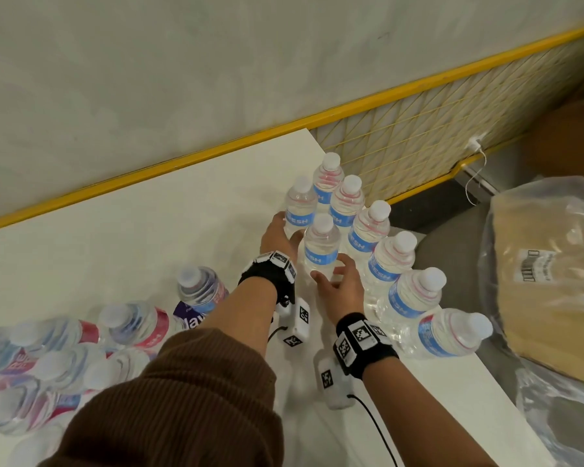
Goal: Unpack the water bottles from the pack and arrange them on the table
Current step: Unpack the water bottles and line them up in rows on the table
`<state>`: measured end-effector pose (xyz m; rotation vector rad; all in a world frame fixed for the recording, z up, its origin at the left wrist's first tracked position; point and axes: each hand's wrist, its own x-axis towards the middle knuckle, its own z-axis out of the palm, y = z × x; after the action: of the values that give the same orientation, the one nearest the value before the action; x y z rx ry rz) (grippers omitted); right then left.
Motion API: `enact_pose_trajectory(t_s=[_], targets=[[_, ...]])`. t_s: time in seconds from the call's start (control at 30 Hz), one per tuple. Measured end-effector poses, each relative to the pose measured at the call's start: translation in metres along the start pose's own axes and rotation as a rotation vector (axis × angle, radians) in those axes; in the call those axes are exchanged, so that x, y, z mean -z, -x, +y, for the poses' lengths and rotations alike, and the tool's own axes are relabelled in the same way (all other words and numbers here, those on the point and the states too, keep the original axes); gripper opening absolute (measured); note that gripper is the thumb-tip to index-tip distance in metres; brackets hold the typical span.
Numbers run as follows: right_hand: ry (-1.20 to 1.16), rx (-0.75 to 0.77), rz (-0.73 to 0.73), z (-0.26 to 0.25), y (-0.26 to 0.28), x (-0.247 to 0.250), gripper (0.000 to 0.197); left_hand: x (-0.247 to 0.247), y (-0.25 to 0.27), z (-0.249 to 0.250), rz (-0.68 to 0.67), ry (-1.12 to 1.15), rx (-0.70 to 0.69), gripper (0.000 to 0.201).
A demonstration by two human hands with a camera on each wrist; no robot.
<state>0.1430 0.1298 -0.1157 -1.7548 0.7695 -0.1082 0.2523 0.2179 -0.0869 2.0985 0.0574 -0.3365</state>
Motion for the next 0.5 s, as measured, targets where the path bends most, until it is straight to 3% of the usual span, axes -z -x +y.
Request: enact_pose_trajectory(t_s=[0.17,0.5], targets=[[0.004,0.023,0.018,-0.002,-0.009,-0.008,0.063,0.003,-0.009,-0.001,0.013,0.011,-0.080,0.075],[0.039,0.034,0.044,0.000,-0.013,-0.015,0.064,-0.003,-0.021,-0.008,-0.013,-0.012,-0.123,0.070]])
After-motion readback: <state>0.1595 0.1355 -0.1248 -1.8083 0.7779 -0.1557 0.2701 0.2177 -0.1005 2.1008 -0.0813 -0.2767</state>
